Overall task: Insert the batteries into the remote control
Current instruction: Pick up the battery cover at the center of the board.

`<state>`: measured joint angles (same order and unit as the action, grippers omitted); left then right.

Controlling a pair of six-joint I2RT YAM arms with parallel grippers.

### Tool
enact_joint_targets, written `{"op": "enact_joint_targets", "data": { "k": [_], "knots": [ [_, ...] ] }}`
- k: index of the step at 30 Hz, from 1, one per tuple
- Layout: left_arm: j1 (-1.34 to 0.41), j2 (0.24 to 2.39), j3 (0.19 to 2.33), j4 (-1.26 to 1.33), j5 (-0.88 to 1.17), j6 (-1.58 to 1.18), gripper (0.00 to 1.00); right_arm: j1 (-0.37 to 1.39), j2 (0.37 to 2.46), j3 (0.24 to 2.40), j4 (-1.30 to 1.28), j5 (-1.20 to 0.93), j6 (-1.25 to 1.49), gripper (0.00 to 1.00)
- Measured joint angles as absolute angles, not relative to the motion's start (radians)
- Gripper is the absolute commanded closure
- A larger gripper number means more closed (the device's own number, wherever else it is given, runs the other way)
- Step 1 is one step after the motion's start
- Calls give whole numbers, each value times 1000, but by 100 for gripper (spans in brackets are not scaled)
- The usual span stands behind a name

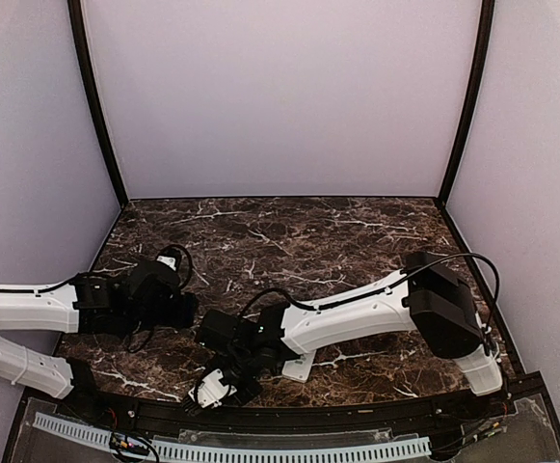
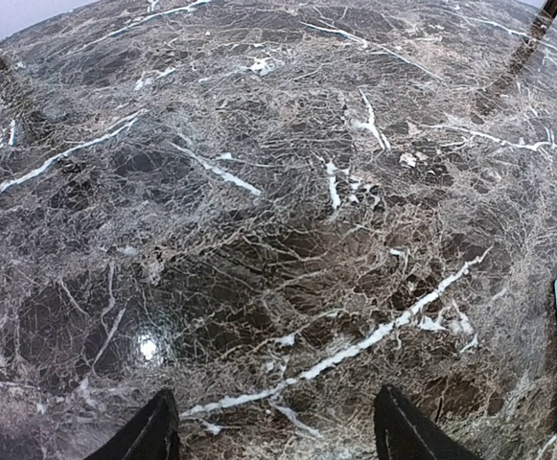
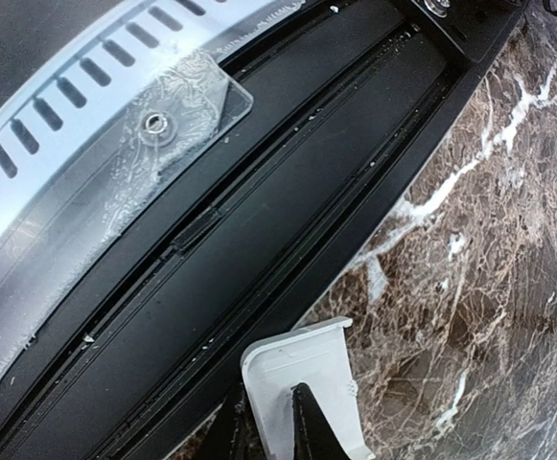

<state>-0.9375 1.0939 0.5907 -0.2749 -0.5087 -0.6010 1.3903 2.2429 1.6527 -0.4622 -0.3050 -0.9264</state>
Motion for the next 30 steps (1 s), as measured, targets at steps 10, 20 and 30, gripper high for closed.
{"op": "enact_joint_targets", "data": {
  "k": [10,20,30],
  "knots": [
    [-937,1103,591,-270,-505,-587,31,1394,2276,1724,-521,-240,-954,100],
    [-937,1099,591,-261,-497,-555,31,1405,2264,1734,-589,-185,-978,100],
    [-937,992,595,-248,-495,-450,35,1352,2080,1665,-652,-351,-781,100]
  ]
}}
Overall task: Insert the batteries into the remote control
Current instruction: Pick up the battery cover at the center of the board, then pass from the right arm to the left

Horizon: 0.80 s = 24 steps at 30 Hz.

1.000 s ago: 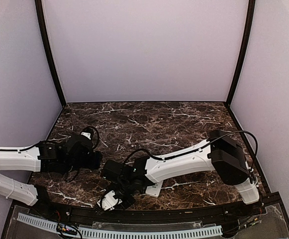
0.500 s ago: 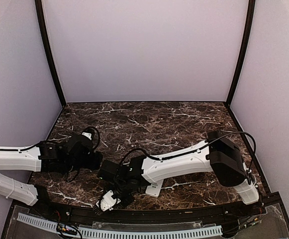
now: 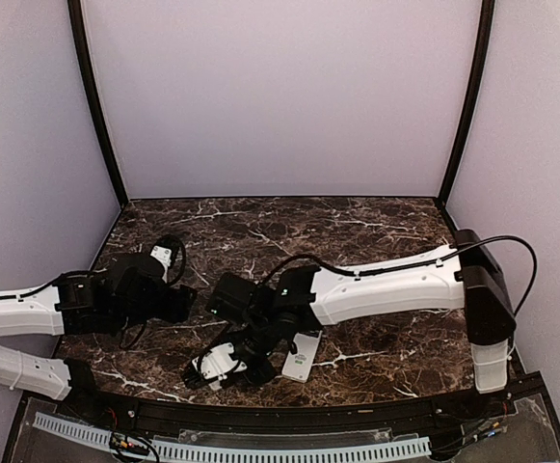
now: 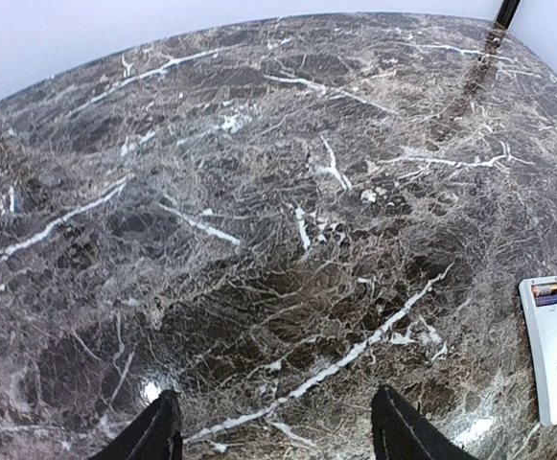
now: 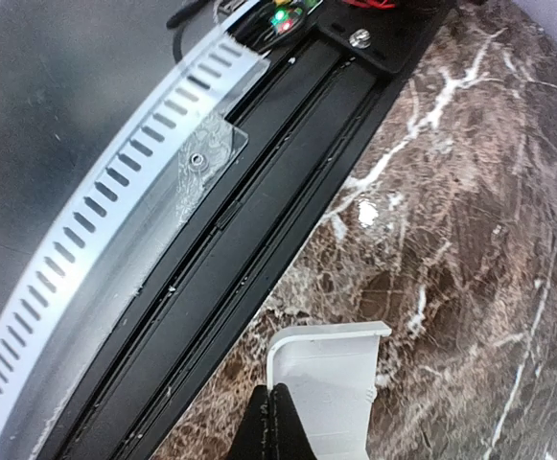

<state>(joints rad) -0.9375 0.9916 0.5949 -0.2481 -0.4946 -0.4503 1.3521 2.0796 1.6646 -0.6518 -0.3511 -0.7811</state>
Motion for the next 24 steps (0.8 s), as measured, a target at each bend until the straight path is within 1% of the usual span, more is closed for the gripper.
{"op": "enact_joint_targets", "data": {
  "k": [4,7,12,15,20,24],
  "knots": [
    [-937,923,605,-226,-495,-369,37,1273,1954,1597,-642,-461,-652,100],
    [-938,881,608,-200,-483,-283,40,1203,1887,1530,-628,-542,-558,100],
    [-964,852,621,-142,-387,-125,42,1099,1826,1432,-614,-672,-428,100],
    [-1053,871,638,-117,-312,14,41,1045,1786,1372,-609,-725,-381,100],
    [-1234,963,680,-97,-199,277,38,989,1725,1325,-608,-788,-337,100],
    [-1289,1031,680,-59,-126,472,37,978,1681,1305,-599,-833,-303,100]
  ]
}}
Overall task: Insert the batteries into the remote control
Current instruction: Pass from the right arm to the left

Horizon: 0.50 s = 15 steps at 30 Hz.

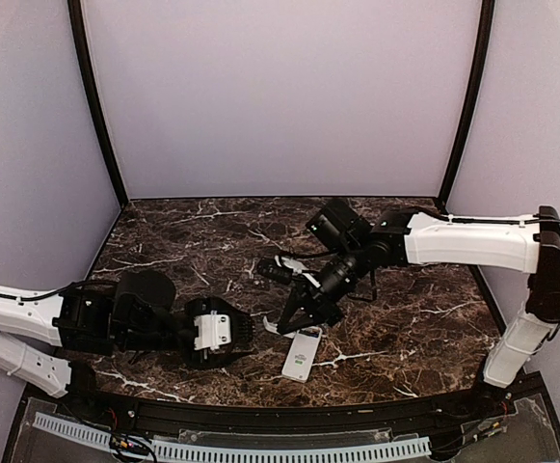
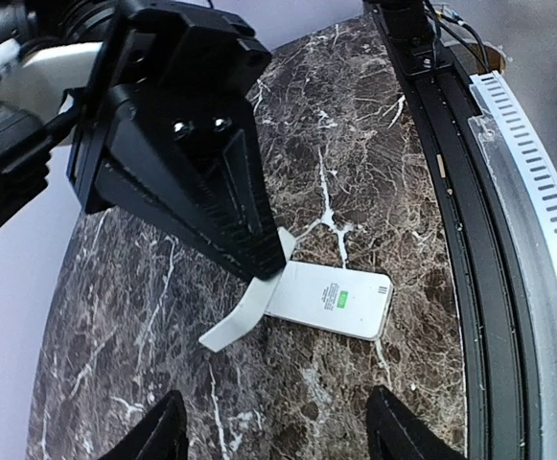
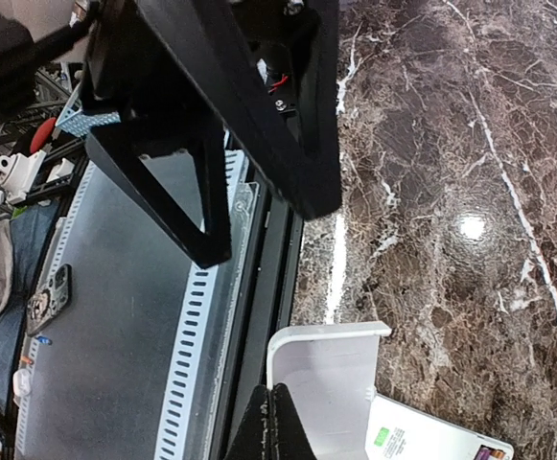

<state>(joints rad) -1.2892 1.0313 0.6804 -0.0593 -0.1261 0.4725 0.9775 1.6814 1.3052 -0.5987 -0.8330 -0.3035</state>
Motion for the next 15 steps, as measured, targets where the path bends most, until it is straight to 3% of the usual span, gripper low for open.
{"op": "enact_joint_targets", "data": {
  "k": [5,15],
  "knots": [
    [-1291,1093,682,37,-93,629,40,978,1646,1282,-587,-865,-278,100],
    [-1291,1250,736,134,-110,760,63,978,1639,1270,-575,-892,-267,100]
  ]
}}
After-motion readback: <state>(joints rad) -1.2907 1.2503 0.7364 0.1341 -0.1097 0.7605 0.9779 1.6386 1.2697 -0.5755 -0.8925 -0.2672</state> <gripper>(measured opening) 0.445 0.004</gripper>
